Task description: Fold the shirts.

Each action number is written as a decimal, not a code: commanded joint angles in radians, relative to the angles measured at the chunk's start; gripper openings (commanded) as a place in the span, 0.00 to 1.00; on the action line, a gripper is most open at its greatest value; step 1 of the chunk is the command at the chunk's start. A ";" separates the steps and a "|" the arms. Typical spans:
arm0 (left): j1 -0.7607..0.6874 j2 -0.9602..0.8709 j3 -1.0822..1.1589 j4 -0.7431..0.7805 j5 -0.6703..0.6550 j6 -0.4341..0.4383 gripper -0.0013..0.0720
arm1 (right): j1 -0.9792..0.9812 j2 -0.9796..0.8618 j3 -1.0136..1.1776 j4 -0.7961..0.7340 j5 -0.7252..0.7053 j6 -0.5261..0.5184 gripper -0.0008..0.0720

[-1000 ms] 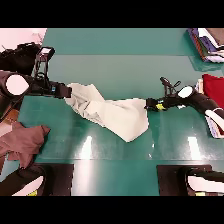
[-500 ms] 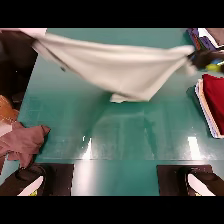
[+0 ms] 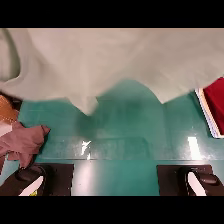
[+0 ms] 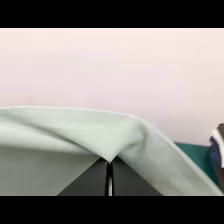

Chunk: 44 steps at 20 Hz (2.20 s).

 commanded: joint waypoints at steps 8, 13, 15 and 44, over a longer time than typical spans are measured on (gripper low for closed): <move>0.001 -0.045 -0.423 0.128 -0.063 0.008 0.05 | 0.001 -0.306 0.070 0.000 0.300 0.006 0.04; 0.001 -0.209 -0.815 0.149 0.202 0.007 0.05 | 0.132 -0.611 -0.137 -0.009 0.180 0.005 0.04; 0.001 -0.330 -0.858 0.188 0.336 -0.002 0.05 | 0.156 -0.726 -0.159 -0.006 0.071 0.006 0.04; 0.203 -0.119 -1.421 -0.225 0.128 0.005 0.70 | 0.087 -0.335 -0.474 0.001 0.187 0.017 0.47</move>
